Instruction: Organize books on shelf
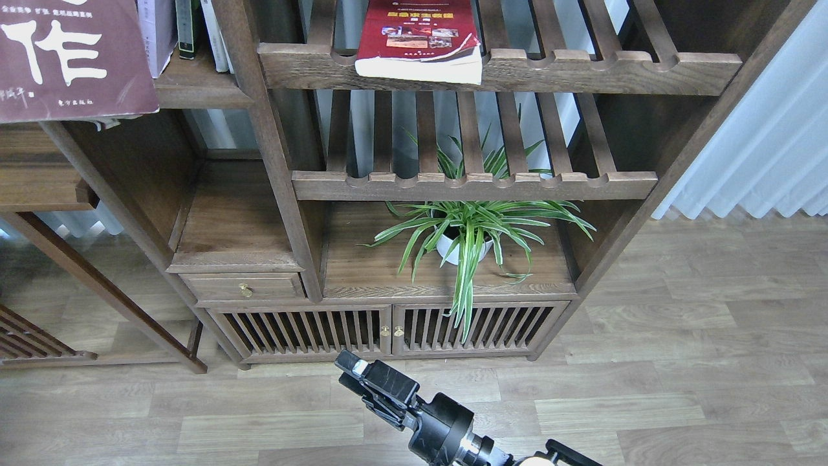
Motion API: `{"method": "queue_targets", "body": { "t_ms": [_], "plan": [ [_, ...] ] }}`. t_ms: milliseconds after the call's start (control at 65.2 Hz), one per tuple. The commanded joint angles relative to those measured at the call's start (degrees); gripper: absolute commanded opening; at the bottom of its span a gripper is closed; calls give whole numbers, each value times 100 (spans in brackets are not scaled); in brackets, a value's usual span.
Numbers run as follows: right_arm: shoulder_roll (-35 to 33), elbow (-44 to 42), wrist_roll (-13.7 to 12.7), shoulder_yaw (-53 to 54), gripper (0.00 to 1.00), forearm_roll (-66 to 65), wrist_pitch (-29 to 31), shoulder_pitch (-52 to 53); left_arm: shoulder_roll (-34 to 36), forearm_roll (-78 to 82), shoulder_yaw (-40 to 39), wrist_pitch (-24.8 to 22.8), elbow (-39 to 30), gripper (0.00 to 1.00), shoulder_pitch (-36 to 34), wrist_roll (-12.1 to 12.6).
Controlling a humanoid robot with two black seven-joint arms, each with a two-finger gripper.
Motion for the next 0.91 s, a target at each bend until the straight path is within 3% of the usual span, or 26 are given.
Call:
{"method": "queue_targets", "body": {
  "t_ms": [0, 123, 307, 430, 553, 706, 890],
  "plan": [
    [0, 4, -9, 1, 73, -3, 0, 0, -110, -99, 49, 0, 142, 5, -269, 9],
    [0, 4, -9, 1, 73, -3, 0, 0, -162, -64, 49, 0, 273, 5, -445, 220],
    [0, 4, -9, 2, 73, -20, 0, -9, -479, -12, 67, 0, 678, 5, -648, 326],
    [0, 4, -9, -7, 73, -29, 0, 0, -549, 50, 75, 0, 1012, 6, -771, 572],
    [0, -5, -9, -7, 73, -29, 0, 9, -1058, 76, 14, 0, 1030, 6, -841, 607],
    [0, -5, -9, -7, 73, -29, 0, 0, -1173, 243, -127, 0, 1144, 6, -1052, 616],
    [0, -5, -9, -7, 73, -29, 0, 0, -1437, 1166, -136, 0, 2137, 6, -1632, 616]
  ]
}}
